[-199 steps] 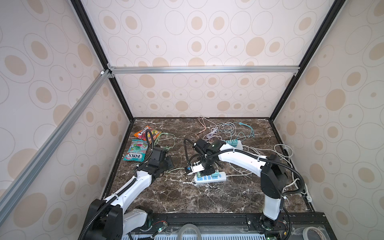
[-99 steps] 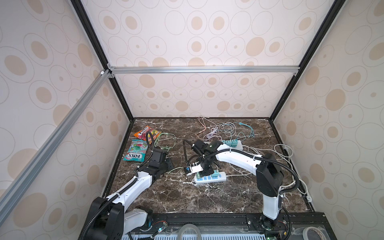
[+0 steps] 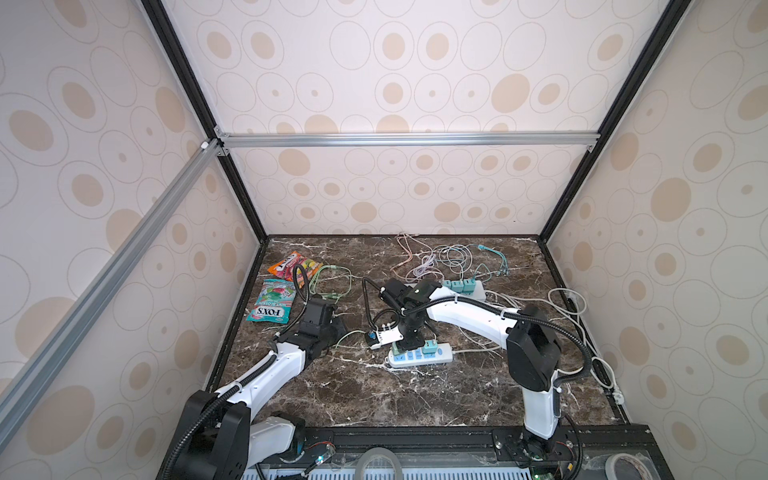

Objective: Insert the plug
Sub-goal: 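Move the light-green charger over the small blue-socket strip with the right gripper, then lower the light-green charger into a socket of the small strip with right gripper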

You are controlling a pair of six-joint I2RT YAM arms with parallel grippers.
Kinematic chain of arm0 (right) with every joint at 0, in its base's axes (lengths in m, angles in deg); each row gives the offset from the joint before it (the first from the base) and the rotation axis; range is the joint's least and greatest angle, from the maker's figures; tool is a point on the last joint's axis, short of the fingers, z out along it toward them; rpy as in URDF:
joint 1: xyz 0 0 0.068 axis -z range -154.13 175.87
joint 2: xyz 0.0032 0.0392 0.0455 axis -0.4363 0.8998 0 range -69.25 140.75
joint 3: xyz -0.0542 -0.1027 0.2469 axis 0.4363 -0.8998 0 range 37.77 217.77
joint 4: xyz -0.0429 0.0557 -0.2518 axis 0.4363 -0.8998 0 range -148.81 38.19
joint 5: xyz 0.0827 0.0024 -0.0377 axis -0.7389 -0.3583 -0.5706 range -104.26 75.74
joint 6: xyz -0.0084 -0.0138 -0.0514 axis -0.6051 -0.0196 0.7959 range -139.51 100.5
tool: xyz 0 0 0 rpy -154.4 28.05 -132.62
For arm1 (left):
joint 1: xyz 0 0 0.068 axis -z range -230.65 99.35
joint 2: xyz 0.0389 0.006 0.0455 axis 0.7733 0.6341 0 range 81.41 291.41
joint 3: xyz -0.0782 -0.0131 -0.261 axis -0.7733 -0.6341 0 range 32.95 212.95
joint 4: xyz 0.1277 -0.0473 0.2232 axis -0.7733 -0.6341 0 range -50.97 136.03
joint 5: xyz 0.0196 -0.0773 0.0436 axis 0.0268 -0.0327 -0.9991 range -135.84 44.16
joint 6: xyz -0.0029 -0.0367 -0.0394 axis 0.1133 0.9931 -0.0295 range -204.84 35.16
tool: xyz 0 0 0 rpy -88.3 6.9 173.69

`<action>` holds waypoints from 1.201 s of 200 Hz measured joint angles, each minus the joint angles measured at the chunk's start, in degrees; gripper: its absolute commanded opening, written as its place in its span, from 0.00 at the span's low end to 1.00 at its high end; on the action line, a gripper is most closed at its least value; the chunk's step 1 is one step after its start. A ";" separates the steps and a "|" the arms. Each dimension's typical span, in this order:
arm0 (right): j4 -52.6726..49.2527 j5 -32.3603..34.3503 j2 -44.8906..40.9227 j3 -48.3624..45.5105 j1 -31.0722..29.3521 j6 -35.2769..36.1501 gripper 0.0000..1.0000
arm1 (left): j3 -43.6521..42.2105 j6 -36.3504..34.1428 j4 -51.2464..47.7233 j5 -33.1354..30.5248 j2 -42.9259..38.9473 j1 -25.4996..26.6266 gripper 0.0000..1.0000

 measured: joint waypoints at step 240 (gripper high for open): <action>5.03 4.85 0.24 -3.76 -1.68 -4.07 0.00 | 0.00 -0.04 0.33 0.24 1.99 -0.02 0.00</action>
